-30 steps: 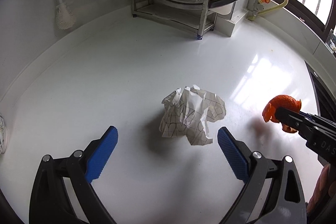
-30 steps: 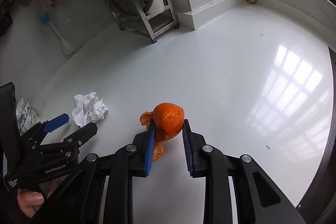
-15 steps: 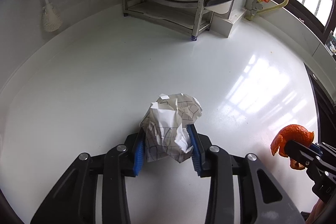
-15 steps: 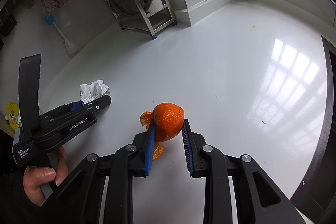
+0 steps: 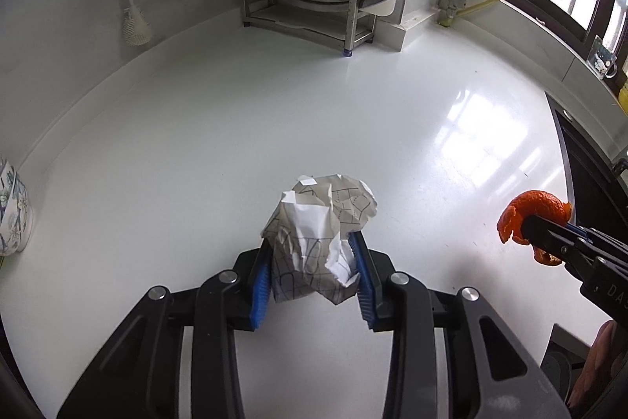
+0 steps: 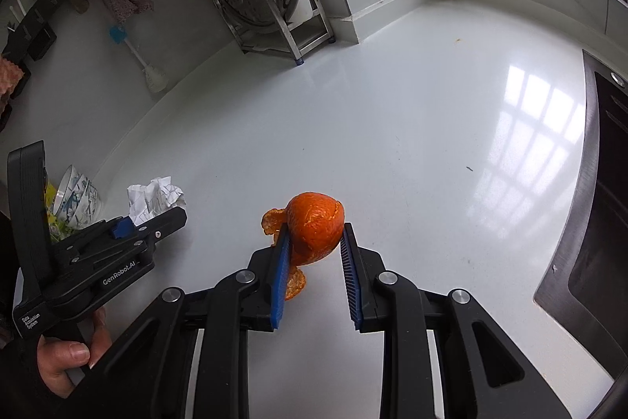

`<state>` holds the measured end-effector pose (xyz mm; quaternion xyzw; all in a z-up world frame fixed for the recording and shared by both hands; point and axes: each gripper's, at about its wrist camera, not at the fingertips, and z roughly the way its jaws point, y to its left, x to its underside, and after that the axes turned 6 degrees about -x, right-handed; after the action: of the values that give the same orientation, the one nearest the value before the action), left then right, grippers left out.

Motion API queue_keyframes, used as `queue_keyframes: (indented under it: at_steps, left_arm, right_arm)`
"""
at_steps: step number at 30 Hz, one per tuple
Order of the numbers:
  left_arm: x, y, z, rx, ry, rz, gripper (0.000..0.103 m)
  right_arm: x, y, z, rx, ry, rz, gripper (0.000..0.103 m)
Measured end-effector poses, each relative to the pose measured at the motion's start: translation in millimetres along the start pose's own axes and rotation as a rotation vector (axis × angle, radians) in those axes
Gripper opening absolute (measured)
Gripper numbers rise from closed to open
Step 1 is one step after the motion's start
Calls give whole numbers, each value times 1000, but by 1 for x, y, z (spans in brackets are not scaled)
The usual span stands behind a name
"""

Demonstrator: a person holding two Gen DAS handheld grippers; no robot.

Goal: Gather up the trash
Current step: 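Carry the paper in the left gripper and peel in the right over the bin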

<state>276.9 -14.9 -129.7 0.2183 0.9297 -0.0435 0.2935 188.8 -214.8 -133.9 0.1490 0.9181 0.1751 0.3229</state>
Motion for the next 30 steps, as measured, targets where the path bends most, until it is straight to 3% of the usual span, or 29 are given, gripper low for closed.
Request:
queue_keyframes:
  at_steps: [10, 19, 30]
  left_arm:
    - [46, -31, -68, 19, 1, 4, 35]
    - [88, -88, -113, 37, 19, 25, 35]
    - [139, -151, -147, 33, 50, 56, 36]
  right_arm:
    - [51, 9, -65, -31, 15, -45, 24]
    - [104, -23, -129, -59, 49, -56, 24]
    - [160, -65, -168, -88, 124, -66, 24]
